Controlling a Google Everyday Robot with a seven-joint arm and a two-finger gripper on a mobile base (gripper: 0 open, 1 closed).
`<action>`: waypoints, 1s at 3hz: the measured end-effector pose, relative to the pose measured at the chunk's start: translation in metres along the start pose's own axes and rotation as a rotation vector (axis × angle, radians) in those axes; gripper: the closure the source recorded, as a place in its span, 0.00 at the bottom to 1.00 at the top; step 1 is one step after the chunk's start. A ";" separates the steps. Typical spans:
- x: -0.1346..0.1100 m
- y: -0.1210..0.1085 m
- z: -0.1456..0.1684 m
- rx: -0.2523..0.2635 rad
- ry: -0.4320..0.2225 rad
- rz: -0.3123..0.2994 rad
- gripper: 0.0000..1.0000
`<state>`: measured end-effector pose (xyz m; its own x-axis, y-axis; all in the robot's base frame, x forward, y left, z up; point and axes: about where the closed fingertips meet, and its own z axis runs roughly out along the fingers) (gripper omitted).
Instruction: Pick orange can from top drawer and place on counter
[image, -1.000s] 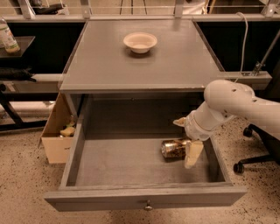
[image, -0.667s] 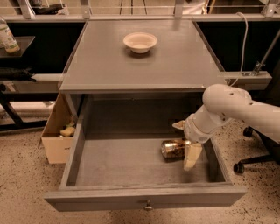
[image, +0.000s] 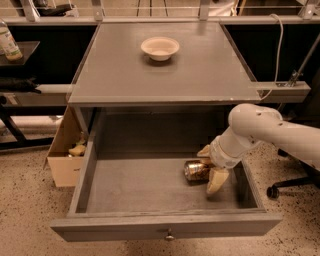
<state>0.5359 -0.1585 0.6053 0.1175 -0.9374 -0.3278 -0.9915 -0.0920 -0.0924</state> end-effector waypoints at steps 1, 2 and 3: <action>0.003 0.001 0.008 0.005 -0.004 -0.010 0.41; 0.000 0.000 0.008 0.019 -0.025 -0.025 0.65; -0.017 -0.007 -0.026 0.074 -0.068 -0.047 0.88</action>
Offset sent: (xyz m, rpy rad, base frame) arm 0.0032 0.0046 -0.0018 0.0529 -0.0499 0.0291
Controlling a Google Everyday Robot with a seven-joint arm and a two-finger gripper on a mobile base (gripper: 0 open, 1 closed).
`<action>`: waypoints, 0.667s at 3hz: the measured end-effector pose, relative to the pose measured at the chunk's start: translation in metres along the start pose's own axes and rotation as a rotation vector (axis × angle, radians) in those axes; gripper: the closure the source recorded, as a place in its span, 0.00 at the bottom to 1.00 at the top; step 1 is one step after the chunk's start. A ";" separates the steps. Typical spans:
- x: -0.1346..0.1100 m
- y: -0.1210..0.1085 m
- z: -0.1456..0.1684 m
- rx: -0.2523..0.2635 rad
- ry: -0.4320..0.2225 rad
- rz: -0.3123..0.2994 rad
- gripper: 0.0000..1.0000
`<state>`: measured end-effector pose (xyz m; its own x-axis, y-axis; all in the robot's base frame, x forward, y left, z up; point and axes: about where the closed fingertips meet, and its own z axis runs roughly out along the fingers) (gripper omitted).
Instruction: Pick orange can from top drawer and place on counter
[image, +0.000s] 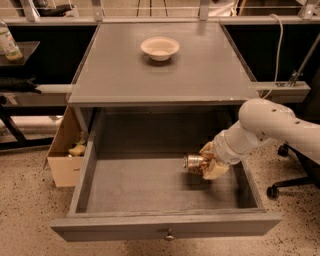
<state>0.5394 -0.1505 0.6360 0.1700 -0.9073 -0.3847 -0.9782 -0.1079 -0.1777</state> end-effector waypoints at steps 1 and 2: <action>-0.028 -0.013 -0.044 0.065 -0.069 -0.036 1.00; -0.060 -0.029 -0.087 0.122 -0.129 -0.078 1.00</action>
Offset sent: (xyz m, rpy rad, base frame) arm 0.0125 0.0316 0.1668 0.1992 -0.2006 0.0710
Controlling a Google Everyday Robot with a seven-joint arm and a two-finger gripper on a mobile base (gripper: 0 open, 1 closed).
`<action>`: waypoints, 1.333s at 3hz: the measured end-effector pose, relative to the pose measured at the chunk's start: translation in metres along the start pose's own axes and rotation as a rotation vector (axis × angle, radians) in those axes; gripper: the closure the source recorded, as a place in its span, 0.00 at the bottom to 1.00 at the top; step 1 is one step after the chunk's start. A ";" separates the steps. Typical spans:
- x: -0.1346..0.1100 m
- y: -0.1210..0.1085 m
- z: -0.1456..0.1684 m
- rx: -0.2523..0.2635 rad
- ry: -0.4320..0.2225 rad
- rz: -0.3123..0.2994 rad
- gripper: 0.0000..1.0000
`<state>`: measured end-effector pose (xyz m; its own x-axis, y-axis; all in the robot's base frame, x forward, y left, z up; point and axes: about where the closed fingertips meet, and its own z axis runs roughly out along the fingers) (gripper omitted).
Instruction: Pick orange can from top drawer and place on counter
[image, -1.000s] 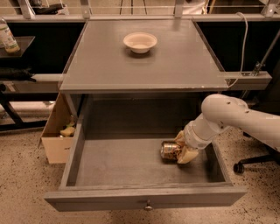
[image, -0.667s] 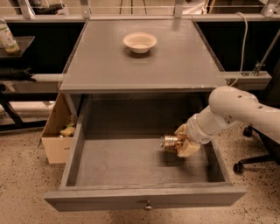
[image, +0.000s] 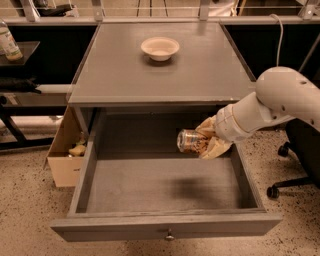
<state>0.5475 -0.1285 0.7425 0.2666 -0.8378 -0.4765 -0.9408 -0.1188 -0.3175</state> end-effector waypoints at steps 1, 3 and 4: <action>-0.004 -0.005 -0.002 0.005 -0.008 -0.001 1.00; -0.051 -0.077 -0.037 0.044 0.004 0.002 1.00; -0.065 -0.105 -0.053 0.101 0.007 0.060 1.00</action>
Offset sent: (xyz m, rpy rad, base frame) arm 0.0565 0.0383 0.0986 0.0215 -0.0514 0.0218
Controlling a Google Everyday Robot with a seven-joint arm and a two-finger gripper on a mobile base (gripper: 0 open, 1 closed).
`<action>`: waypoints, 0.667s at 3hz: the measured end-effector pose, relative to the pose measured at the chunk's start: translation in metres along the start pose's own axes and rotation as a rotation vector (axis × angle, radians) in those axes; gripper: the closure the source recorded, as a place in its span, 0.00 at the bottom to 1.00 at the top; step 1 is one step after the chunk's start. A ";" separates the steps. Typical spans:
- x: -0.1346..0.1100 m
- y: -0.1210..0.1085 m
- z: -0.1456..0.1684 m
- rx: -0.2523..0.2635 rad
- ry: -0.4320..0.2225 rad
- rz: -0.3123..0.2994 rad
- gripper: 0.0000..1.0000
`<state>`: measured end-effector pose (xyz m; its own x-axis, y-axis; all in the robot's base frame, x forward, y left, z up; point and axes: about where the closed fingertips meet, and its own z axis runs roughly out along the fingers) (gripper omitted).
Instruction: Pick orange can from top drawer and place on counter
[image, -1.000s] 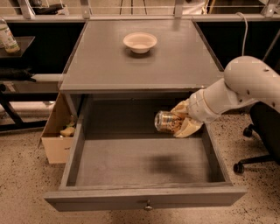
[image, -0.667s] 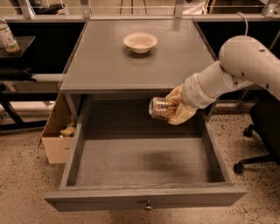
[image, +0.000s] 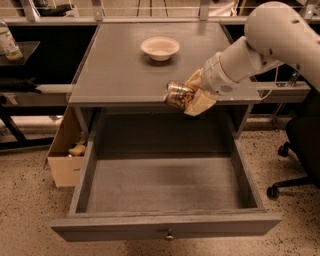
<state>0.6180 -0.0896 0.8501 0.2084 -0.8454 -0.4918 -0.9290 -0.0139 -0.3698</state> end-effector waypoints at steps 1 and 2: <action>0.000 0.000 0.000 0.000 0.000 0.000 1.00; -0.006 -0.029 0.005 -0.018 -0.004 0.019 1.00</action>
Offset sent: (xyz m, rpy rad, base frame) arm 0.0501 0.0138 0.0238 0.0133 0.0511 -0.0017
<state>0.6449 -0.0813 0.8599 0.1916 -0.8434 -0.5020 -0.9381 -0.0070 -0.3463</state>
